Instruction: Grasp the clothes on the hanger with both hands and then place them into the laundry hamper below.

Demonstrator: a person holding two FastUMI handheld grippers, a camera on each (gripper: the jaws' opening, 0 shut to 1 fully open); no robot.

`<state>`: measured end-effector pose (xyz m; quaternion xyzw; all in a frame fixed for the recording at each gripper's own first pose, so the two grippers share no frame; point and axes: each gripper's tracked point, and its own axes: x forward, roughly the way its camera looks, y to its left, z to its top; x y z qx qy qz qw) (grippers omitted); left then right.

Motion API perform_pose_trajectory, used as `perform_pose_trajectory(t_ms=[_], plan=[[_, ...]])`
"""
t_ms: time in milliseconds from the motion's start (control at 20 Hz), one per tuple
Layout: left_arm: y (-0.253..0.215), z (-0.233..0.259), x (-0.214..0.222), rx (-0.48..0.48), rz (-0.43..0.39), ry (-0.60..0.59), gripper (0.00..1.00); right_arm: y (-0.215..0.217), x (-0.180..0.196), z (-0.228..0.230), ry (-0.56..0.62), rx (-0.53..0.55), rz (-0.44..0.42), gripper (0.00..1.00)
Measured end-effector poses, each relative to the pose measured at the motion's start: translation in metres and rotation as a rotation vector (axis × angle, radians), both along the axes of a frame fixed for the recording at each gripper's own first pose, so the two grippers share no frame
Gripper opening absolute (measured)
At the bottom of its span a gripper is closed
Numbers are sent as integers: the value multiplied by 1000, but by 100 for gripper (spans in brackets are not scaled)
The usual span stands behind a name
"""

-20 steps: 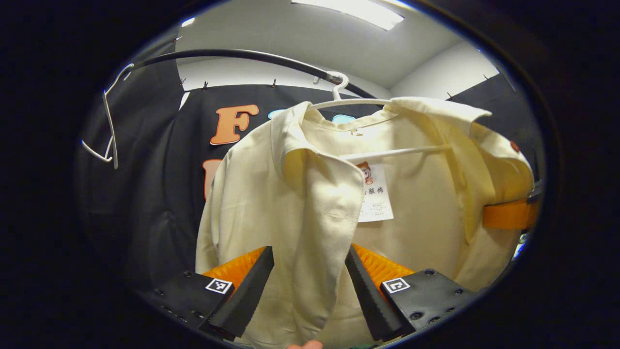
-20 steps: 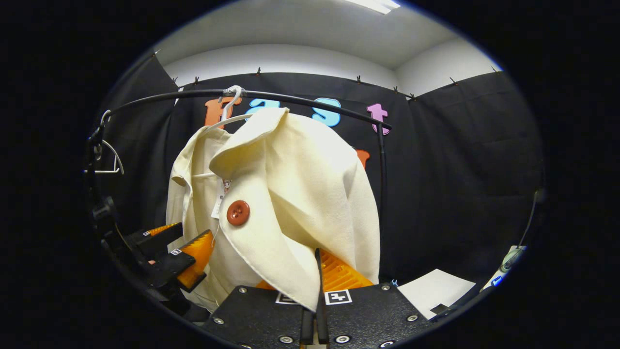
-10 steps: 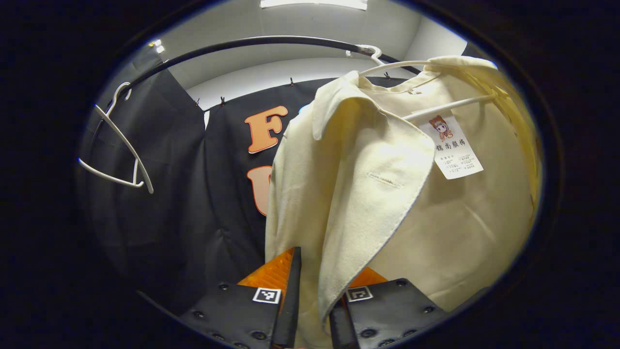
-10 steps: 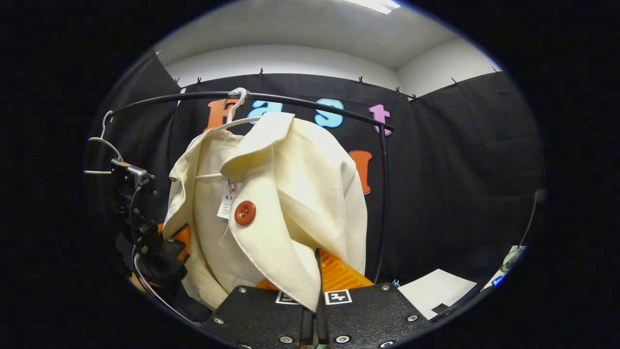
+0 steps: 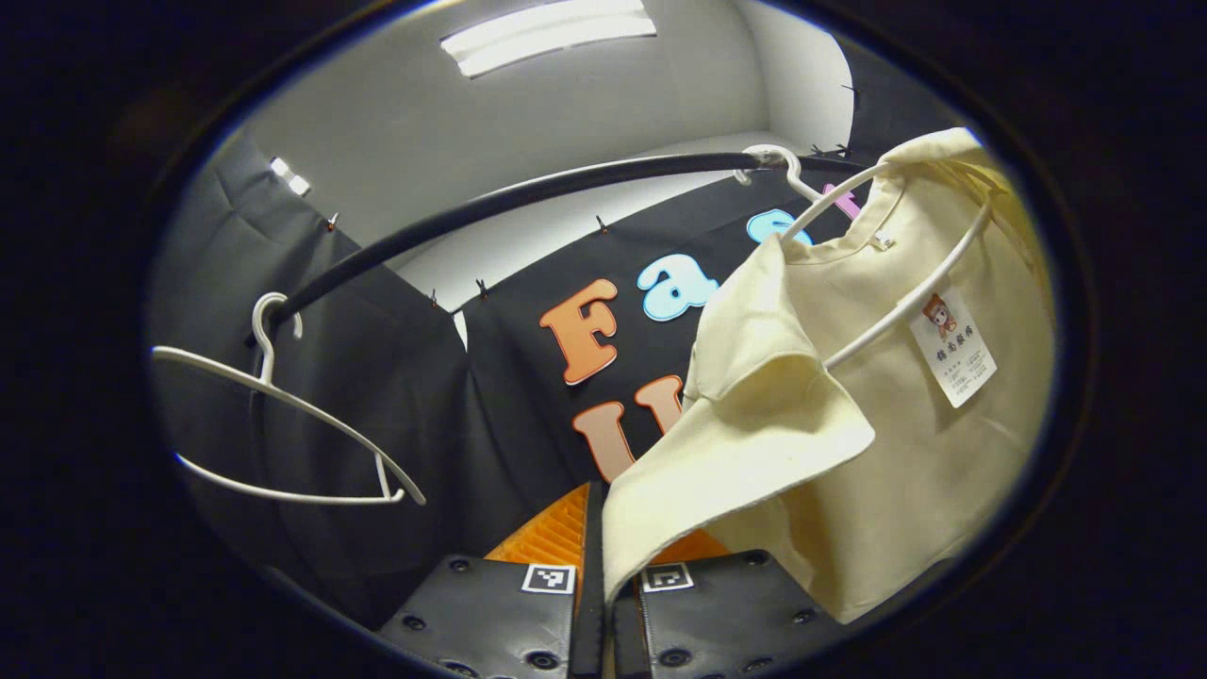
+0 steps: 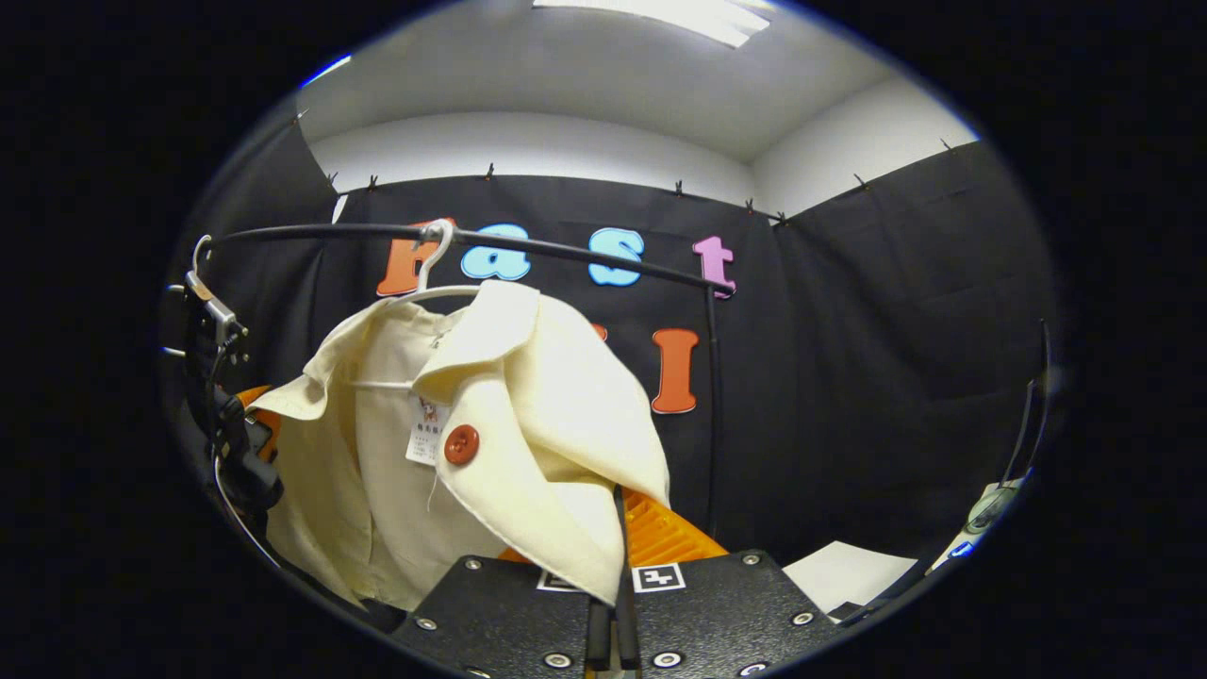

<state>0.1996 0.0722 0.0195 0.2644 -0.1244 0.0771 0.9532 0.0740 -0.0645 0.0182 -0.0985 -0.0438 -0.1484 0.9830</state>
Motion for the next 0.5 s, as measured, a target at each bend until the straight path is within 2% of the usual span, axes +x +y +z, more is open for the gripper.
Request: perform_pose_trajectory(t_ms=[200, 250, 300, 350, 500], plan=[[18, 30, 16, 53, 57, -55, 8, -35, -3, 51, -66, -72, -70, 8], [20, 37, 21, 58, 61, -65, 11, -44, -4, 62, -81, -82, -86, 8], [23, 43, 28, 64, 67, -75, 7, -53, -4, 72, -91, -93, -104, 8], [25, 48, 34, 74, 74, -86, 11, -60, -2, 82, -101, -100, -108, 8], [27, 64, 48, 88, 84, -124, 11, -78, 15, 98, -108, -121, -119, 8]])
